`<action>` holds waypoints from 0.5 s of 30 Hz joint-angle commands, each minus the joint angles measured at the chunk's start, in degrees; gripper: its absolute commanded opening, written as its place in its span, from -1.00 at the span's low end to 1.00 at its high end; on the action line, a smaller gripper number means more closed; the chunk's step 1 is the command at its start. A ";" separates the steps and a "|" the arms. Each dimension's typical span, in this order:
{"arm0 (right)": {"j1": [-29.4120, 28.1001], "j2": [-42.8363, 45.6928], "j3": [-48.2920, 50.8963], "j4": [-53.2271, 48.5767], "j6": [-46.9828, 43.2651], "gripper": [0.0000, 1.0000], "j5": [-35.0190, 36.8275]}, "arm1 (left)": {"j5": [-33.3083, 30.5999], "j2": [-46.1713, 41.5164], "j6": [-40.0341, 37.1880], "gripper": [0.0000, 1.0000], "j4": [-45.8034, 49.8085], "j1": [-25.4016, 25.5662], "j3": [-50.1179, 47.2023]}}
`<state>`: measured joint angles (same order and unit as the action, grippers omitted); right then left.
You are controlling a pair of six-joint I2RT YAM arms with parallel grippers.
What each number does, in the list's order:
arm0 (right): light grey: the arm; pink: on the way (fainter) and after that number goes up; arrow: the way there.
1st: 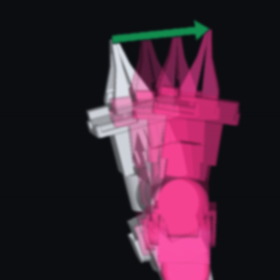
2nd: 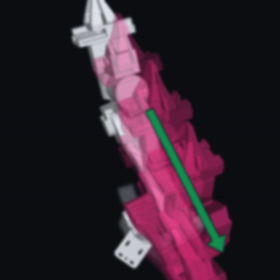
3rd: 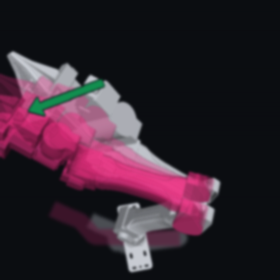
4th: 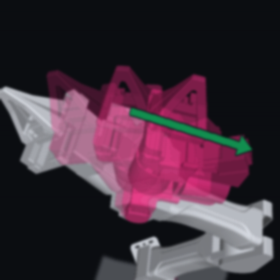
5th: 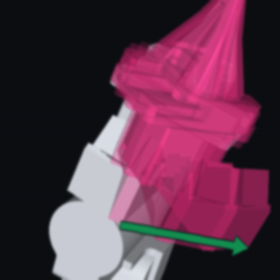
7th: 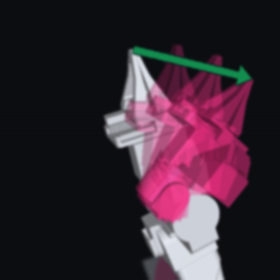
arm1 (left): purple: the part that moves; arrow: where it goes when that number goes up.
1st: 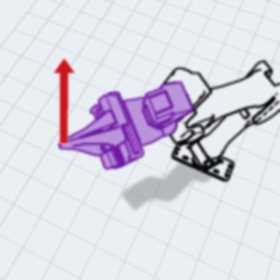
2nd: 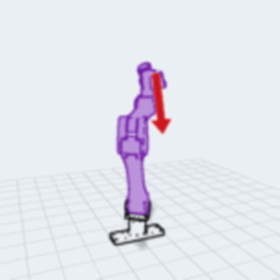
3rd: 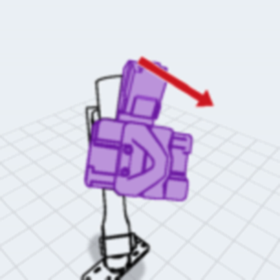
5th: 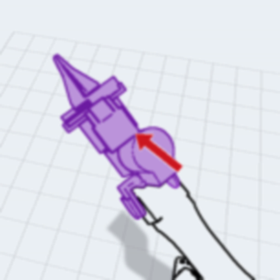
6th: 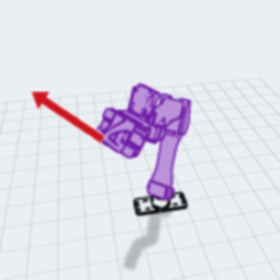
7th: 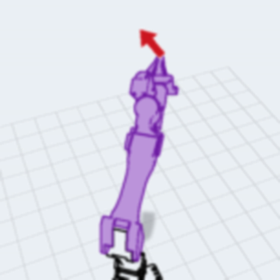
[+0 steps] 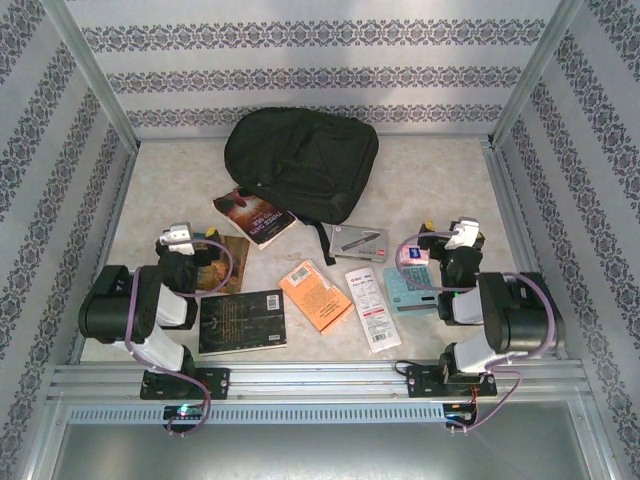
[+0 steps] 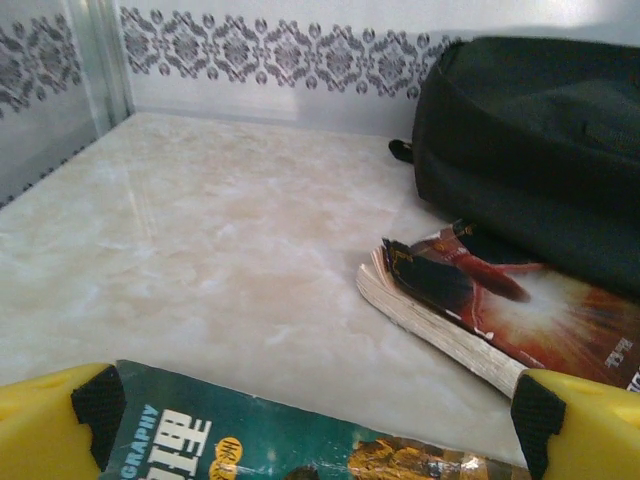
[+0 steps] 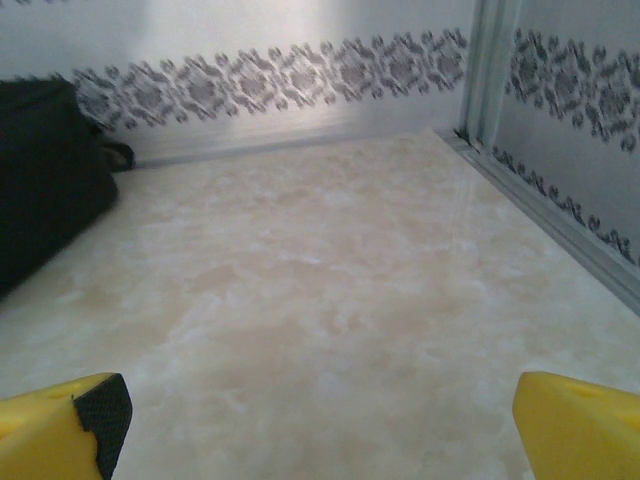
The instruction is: Pack the student bag
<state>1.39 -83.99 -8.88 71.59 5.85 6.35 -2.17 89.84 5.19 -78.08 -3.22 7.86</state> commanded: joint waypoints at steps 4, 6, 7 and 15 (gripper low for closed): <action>-5.44 18.23 -4.58 -18.28 -2.82 0.96 0.67 | -2.97 -11.56 -2.74 1.00 0.96 2.51 -3.03; -8.61 21.77 -7.62 -22.70 -1.58 0.96 1.74 | -1.69 -14.56 -5.02 1.00 -0.45 4.27 -3.31; -10.51 22.89 -9.06 -24.54 -2.02 0.95 1.34 | -1.41 -15.34 -5.22 1.00 -1.87 5.20 -2.78; -31.43 29.01 -20.93 -42.95 -3.92 0.96 5.88 | -0.75 -23.48 -3.81 1.00 19.75 16.15 12.95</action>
<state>-26.00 -57.25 -25.69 39.42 1.93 7.90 -2.22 71.05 0.73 -71.37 9.06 14.85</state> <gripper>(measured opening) 0.978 0.998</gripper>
